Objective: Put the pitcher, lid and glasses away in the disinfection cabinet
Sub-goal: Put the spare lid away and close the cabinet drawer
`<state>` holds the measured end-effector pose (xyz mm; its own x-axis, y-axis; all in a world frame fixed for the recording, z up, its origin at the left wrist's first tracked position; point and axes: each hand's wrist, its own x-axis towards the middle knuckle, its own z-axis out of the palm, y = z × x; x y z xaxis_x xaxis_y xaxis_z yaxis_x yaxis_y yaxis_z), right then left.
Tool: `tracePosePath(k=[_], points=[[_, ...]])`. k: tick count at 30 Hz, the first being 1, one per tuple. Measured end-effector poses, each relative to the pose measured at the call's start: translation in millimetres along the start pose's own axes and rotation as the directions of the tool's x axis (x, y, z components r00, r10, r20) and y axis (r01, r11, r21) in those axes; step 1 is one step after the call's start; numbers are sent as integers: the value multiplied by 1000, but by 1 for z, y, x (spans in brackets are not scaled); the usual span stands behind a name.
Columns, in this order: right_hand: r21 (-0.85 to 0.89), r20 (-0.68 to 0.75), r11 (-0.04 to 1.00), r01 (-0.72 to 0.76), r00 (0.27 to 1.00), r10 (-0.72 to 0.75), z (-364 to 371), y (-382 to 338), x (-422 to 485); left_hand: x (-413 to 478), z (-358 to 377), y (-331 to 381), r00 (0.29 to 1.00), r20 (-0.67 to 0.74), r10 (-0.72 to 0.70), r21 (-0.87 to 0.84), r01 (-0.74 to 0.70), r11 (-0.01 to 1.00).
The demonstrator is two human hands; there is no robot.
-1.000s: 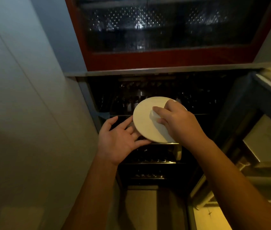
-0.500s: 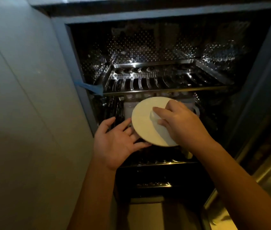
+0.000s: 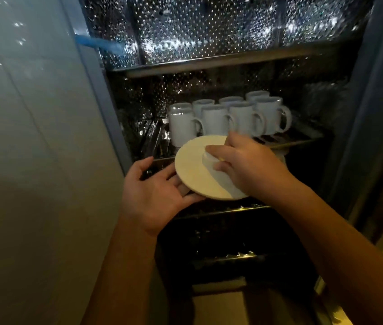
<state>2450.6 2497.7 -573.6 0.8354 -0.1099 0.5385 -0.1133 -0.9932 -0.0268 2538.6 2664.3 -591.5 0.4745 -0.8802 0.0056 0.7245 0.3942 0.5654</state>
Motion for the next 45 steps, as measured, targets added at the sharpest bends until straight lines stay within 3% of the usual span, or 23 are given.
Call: tracePosePath(k=[18, 29, 36, 45], points=[[34, 130, 998, -49, 990, 44, 75, 6, -36, 8, -59, -37, 962, -271, -33, 40, 46, 998], [41, 200, 996, -85, 977, 76, 102, 27, -31, 25, -76, -47, 947, -320, -14, 25, 23, 999], [112, 139, 991, -72, 989, 56, 139, 48, -29, 52, -94, -60, 909, -413, 54, -36, -76, 996], [38, 179, 988, -148, 974, 139, 159, 66, -6, 73, -110, -58, 908, -416, 48, -93, -95, 991]])
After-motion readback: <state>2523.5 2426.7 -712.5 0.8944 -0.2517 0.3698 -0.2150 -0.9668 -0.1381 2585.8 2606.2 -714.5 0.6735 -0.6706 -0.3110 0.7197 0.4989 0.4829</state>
